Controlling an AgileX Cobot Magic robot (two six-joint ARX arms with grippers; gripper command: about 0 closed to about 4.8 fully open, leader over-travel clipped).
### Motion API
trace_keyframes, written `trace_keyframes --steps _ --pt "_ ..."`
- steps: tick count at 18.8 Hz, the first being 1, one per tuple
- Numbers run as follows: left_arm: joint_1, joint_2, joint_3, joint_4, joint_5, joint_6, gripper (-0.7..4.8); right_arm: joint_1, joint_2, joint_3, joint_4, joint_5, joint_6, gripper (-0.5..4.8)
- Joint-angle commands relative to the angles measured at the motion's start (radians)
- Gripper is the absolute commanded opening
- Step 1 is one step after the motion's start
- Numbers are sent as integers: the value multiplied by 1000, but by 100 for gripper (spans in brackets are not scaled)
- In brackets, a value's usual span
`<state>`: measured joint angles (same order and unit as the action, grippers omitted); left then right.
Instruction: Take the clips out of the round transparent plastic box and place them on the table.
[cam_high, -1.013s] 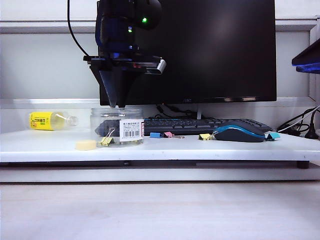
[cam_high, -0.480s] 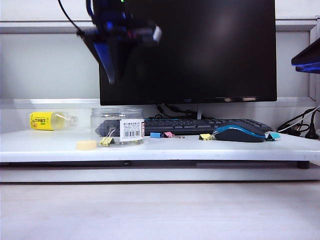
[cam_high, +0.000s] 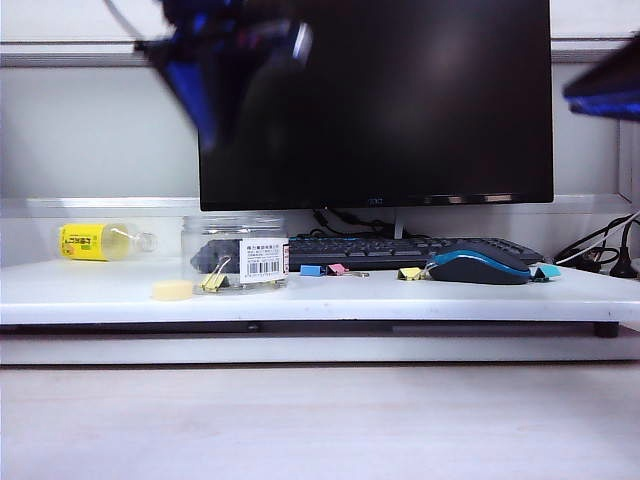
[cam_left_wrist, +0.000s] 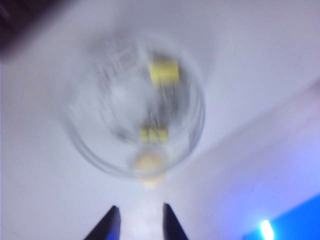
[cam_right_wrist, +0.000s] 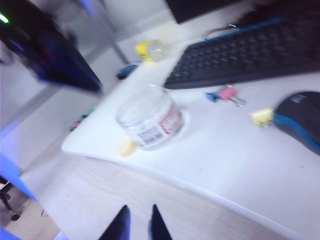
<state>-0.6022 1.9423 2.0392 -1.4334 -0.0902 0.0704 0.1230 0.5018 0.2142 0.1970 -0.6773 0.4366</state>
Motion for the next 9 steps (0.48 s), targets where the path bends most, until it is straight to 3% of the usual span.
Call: trace_keyframes --steps 1,4,9 --pt "5 -32 -103 4 -53 -6 121 42 14 29 -23 57 -1 59" --pt "21 -66 -176 81 -65 -18 121 98 88 92 -68 106 -39 78" --pt "21 -74 -175 129 -58 3 121 170 287 243 -120 144 -53 96"
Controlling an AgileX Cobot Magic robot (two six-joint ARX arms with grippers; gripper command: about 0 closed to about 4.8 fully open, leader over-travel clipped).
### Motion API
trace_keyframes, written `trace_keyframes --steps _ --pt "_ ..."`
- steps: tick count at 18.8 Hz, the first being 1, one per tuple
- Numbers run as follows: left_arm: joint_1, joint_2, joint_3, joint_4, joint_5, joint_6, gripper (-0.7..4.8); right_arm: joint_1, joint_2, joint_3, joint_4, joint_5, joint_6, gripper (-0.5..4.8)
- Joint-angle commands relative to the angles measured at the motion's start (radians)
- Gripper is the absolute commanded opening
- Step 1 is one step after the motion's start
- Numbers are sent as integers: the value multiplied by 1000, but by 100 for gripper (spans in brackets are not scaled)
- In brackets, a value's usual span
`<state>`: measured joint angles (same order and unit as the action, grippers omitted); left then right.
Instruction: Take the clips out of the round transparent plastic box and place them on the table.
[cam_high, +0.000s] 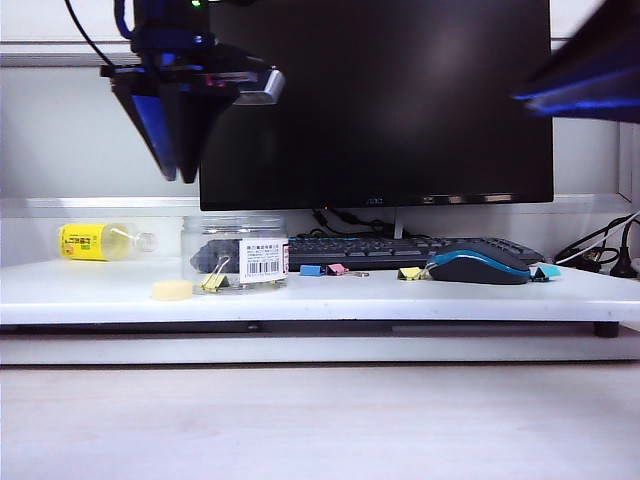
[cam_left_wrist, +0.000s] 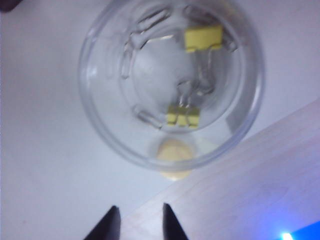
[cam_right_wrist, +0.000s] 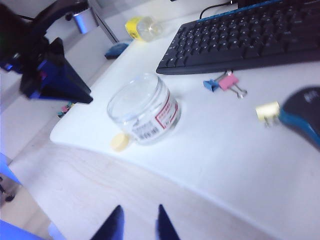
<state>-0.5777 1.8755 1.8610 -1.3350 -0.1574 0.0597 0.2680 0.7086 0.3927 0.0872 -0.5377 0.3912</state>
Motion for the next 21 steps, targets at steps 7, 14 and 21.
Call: trace_keyframes --steps 7,14,21 --pt "-4 -6 3 110 110 72 121 114 247 177 -7 8 -59 100" --pt "9 19 2 158 117 224 121 114 247 177 -8 4 -78 100" --pt "9 71 2 152 116 294 120 114 247 177 -8 1 -79 100"
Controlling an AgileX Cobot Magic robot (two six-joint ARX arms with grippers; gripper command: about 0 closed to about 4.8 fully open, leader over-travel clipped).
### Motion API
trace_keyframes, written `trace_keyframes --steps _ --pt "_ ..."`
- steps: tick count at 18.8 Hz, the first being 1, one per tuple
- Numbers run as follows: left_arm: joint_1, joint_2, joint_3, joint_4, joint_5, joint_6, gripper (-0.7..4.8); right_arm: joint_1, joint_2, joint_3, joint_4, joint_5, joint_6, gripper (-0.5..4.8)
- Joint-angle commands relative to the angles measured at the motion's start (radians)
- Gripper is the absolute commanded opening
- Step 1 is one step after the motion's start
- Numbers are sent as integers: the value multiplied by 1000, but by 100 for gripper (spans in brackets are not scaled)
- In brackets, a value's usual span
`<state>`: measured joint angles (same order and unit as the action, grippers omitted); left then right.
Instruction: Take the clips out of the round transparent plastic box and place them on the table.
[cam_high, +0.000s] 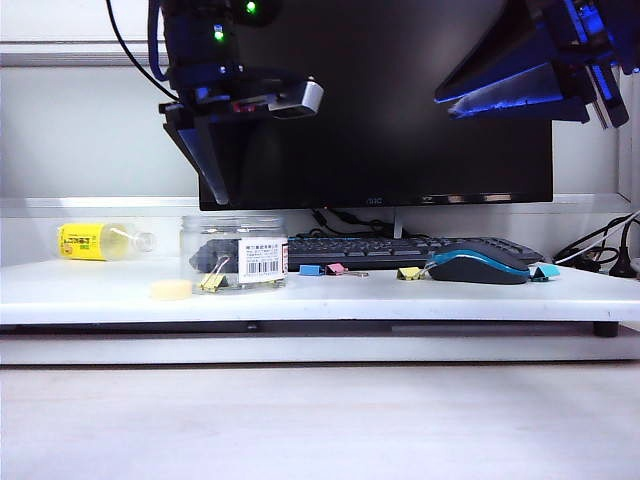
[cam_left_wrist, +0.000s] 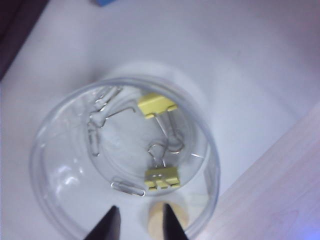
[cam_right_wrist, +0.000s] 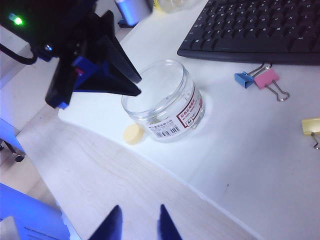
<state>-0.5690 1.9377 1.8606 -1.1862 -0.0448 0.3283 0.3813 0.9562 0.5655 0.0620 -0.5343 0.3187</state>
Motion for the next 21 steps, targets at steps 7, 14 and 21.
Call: trace_keyframes --steps 7,14,21 --pt "2 25 2 -9 5 9 121 0 -1 4 18 2 -11 99" --pt "6 42 2 -7 8 -112 121 0 -1 4 18 10 -13 99" --pt "6 82 2 -32 42 -203 121 0 -1 4 18 9 -13 99"
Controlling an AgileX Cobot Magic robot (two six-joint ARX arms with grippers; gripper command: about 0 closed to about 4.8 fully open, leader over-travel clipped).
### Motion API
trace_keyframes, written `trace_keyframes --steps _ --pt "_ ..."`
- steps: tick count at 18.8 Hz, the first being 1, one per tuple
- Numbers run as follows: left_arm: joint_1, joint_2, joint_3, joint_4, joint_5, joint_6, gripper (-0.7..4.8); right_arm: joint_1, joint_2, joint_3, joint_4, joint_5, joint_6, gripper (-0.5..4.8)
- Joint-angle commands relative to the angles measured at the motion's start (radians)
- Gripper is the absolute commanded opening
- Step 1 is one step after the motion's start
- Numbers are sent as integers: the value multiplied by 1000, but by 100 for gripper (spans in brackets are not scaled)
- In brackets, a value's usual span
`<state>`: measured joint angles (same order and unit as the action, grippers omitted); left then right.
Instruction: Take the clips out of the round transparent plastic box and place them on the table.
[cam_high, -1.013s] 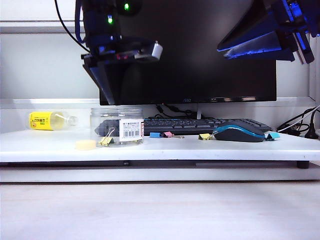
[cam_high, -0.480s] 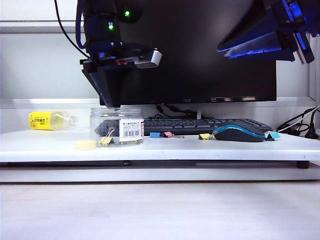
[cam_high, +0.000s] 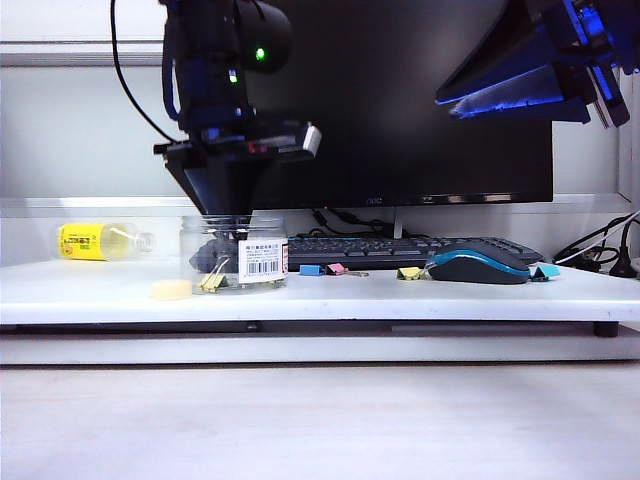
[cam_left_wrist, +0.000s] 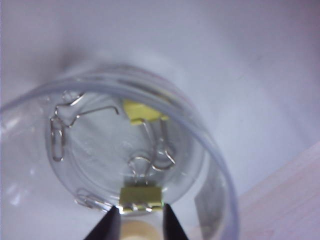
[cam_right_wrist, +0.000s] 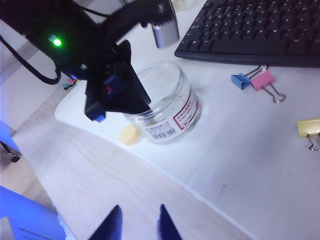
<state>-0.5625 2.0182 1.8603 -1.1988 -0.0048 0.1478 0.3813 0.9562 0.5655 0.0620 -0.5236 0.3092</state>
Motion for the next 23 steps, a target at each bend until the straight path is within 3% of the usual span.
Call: trace_keyframes --steps 1,15,18,23 --pt "-1 1 3 -20 1 -24 121 0 -1 4 18 -2 -3 99" --pt "1 7 3 -35 -25 -12 126 0 -1 4 18 -2 -3 99" --pt "1 7 3 -35 -25 -6 215 0 -1 4 18 -2 -3 99" --pt "1 8 3 -29 -25 -2 215 0 -1 4 18 -2 -3 99"
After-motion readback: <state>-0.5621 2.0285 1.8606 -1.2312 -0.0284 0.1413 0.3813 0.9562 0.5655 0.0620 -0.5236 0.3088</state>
